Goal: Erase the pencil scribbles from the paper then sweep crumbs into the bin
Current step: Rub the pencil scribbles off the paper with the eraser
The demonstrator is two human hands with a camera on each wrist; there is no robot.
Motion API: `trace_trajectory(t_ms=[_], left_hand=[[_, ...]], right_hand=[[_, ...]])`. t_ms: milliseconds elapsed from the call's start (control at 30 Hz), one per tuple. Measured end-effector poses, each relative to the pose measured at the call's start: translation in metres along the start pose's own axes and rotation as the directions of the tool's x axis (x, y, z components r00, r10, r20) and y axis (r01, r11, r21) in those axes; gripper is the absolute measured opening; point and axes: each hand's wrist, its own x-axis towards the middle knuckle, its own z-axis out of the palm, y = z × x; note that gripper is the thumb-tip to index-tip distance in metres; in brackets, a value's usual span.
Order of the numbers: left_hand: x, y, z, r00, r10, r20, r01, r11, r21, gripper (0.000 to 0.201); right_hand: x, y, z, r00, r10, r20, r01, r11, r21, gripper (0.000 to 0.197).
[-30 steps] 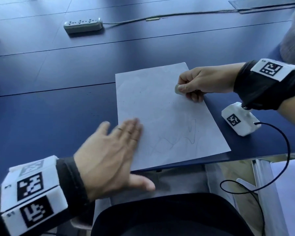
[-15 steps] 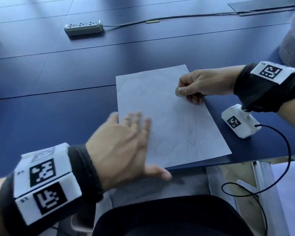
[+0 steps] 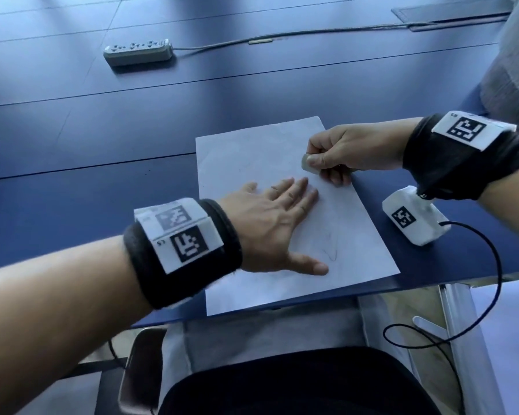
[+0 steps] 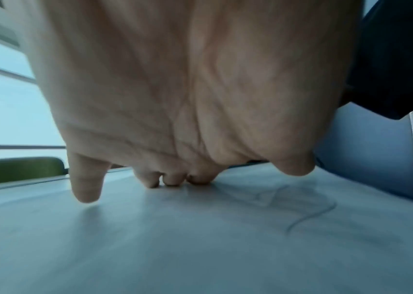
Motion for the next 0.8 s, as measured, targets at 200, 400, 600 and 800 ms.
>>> trace_trajectory(t_ms=[200,400,600,800], left_hand=[[-0.022,-0.041,-0.016,0.866,-0.477,0.150,0.443,0.871,0.211,0.107],[0.004,-0.021,-0.004,0.990,-0.138,-0.012,0.138,0.990,-0.029,0.120],[-0.023,-0.064,-0.003,0.869,-0.494,0.014,0.484,0.857,0.175,0.141],[-0.038,-0.062,0.017,0.989,-0.134,0.061,0.132,0.990,0.038,0.135]], right_hand=[[-0.001,0.000,-0.003,1.000,-0.003,0.021,0.003,1.000,0.000,0.009],[0.001,0.000,-0.001,1.000,-0.003,0.002,0.003,1.000,-0.003,0.012],[0.000,0.001,-0.001,0.999,-0.031,0.005,0.032,0.998,-0.056,0.008],[-0.001,-0.002,-0.002,0.999,-0.052,-0.005,0.052,0.995,-0.080,0.018]])
